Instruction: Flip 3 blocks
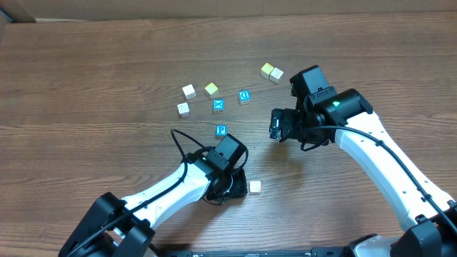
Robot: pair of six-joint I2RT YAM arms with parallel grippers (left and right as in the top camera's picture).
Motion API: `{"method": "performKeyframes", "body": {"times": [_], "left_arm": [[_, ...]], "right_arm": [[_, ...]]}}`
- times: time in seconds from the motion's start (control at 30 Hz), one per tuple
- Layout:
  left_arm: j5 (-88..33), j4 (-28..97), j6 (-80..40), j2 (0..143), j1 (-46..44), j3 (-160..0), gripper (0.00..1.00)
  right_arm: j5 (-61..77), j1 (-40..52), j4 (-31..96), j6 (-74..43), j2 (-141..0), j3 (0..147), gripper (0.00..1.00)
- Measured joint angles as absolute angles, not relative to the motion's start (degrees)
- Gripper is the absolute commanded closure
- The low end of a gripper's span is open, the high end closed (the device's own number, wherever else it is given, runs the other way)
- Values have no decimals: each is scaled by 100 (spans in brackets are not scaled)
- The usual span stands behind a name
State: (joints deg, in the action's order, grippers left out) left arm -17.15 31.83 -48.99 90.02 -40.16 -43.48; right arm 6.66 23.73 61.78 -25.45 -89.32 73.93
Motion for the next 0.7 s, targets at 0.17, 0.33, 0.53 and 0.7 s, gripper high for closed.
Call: {"method": "performKeyframes", "body": {"times": [0.17,0.33,0.53,0.7], "left_arm": [[-1693,3312,-4917,9067,-4016,-4348,53],[-1697,3315,-4917,9067,-4016,-4348,50],[-1693,3310,-4917,9067,-4016,-4348,52],[-1691,3312,-4917,9067,-4016,-4348,51]], "right_arm": [[663,2373,6193,-2545,-8932,7393,5],[679,2373,6211,-2543,-8932,7393,5],[709,2373,6213,-2543,-8932,7393,5],[720,2373,6215,-2541,-8932,7393,5]]}}
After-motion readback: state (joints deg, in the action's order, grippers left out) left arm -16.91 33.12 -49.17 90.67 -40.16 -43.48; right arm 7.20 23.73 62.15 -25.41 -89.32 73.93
